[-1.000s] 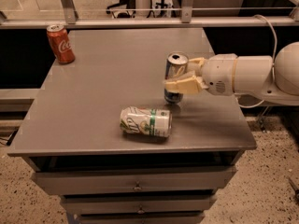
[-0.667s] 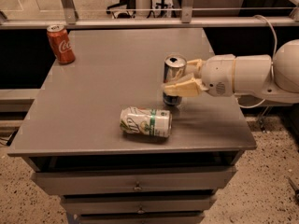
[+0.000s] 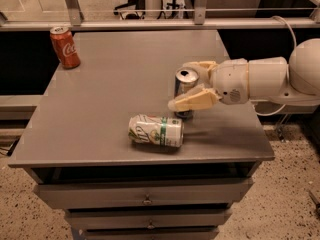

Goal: Move redbull can near 7up can

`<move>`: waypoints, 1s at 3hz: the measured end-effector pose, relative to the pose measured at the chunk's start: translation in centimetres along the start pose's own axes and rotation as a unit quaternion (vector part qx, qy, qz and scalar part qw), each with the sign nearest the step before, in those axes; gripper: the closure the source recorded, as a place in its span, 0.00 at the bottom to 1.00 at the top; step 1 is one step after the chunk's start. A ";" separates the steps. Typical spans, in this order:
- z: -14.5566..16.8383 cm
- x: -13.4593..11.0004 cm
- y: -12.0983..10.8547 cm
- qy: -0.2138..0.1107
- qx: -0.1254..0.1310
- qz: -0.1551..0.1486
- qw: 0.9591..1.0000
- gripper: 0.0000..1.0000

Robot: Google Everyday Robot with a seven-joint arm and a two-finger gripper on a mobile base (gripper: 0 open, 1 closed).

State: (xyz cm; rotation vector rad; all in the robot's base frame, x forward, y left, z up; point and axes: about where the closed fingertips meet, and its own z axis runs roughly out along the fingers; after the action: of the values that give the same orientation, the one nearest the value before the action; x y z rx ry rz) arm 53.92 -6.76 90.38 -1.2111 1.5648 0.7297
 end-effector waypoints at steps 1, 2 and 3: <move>-0.3 0.1 0.1 -0.001 -0.008 -0.004 1.000 0.00; -4.0 1.5 -1.9 0.003 0.028 0.002 1.000 0.00; -10.8 3.1 -5.6 0.003 0.100 0.007 0.995 0.00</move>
Offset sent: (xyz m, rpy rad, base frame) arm 0.0029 -0.0363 -0.0022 -0.0067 -0.0059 -0.0291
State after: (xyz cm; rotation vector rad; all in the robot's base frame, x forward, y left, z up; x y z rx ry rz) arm 55.51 -19.11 91.64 -1.0558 1.6104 0.5629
